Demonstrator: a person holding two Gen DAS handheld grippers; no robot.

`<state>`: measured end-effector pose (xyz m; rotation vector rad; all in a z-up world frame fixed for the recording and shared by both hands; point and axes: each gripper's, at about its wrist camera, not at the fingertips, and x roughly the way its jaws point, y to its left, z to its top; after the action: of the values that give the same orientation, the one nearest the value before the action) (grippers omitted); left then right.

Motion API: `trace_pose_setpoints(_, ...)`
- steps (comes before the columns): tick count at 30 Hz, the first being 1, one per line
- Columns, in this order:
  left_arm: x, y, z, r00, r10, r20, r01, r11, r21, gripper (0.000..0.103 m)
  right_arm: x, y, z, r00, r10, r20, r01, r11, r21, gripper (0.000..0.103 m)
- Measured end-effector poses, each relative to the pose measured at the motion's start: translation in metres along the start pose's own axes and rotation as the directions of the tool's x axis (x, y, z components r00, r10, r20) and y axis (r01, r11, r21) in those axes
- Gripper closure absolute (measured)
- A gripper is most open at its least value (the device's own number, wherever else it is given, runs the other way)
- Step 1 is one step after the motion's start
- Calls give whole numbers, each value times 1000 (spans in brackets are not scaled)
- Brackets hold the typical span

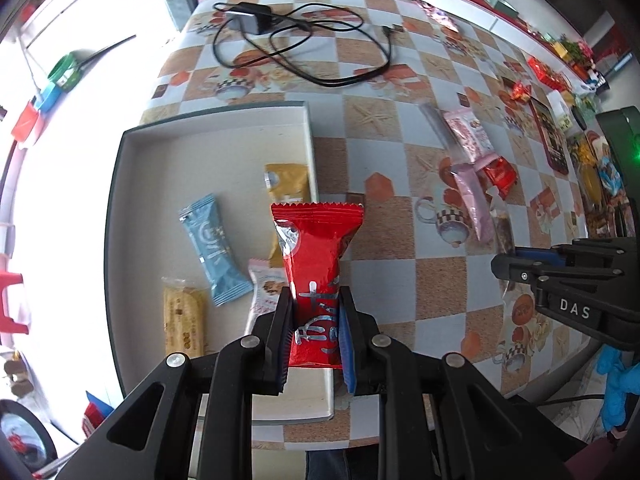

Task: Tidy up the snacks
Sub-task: 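Carry the red candy with left while right carries the stick packet over the white tray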

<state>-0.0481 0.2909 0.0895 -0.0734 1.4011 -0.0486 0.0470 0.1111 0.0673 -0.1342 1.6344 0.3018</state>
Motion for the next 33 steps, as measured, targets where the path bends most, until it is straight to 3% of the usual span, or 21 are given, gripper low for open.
trace_pose_setpoints(17, 2, 69, -14, 999, 31, -20, -33, 989, -144, 80, 0, 82, 34, 1000, 30, -4, -30, 986, -162, 86)
trace_pose_setpoints(33, 18, 107, -24, 997, 36, -71, -50, 975, -215, 80, 21, 160, 59, 997, 54, -54, -67, 958, -277, 86)
